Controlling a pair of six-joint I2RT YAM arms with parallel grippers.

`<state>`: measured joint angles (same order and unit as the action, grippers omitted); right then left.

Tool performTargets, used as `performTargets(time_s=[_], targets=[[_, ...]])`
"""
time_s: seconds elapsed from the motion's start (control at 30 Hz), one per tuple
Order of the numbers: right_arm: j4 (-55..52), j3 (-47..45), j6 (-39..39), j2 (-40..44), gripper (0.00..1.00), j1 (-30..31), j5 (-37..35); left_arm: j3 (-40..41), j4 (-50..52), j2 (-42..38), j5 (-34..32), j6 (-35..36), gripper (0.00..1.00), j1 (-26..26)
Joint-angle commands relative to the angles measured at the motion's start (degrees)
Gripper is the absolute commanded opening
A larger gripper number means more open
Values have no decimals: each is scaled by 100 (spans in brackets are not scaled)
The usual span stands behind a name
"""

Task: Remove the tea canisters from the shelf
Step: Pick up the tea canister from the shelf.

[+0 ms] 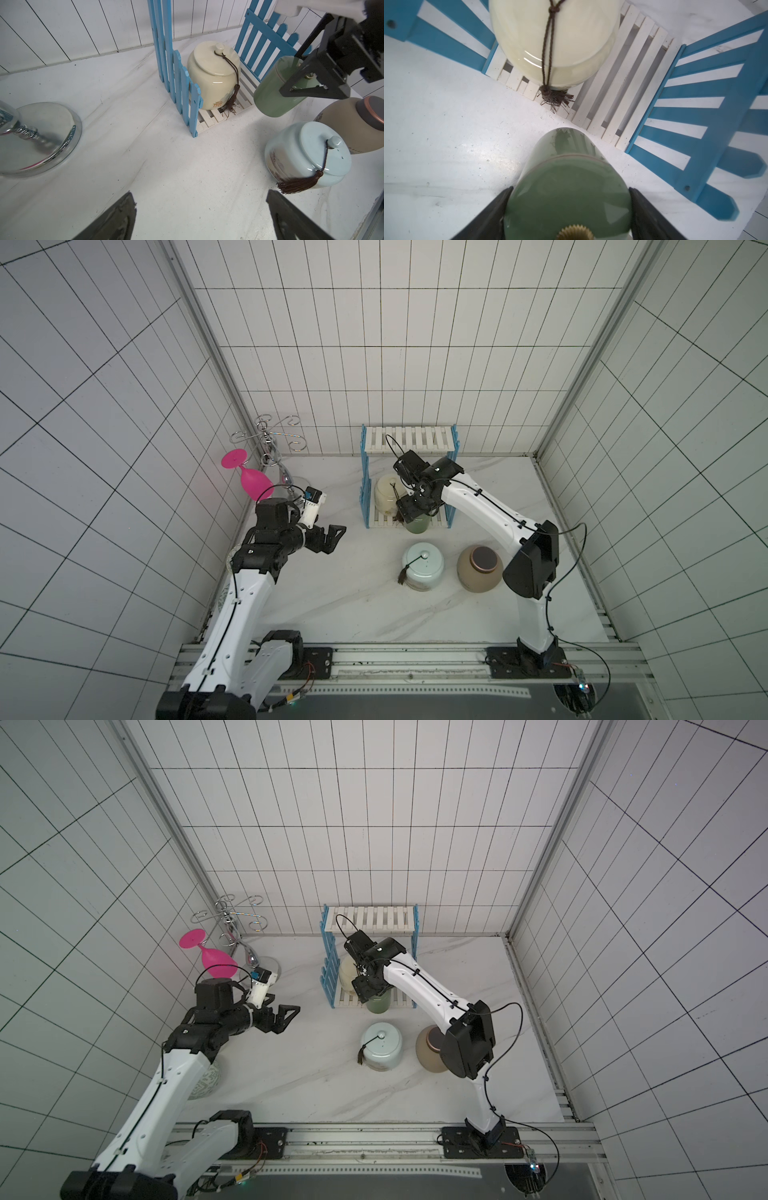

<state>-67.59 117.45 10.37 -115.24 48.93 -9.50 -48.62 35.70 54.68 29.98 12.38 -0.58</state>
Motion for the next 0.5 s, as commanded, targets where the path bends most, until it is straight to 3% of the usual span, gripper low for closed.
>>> performTargets(time_s=[0.0, 0.47], targets=[[-135, 619, 77, 121, 65, 263, -136, 28, -134, -1, -203, -16, 99, 40], [-92, 987, 220, -262, 65, 1059, 121, -25, -395, 13, -1582, -527, 99, 135]])
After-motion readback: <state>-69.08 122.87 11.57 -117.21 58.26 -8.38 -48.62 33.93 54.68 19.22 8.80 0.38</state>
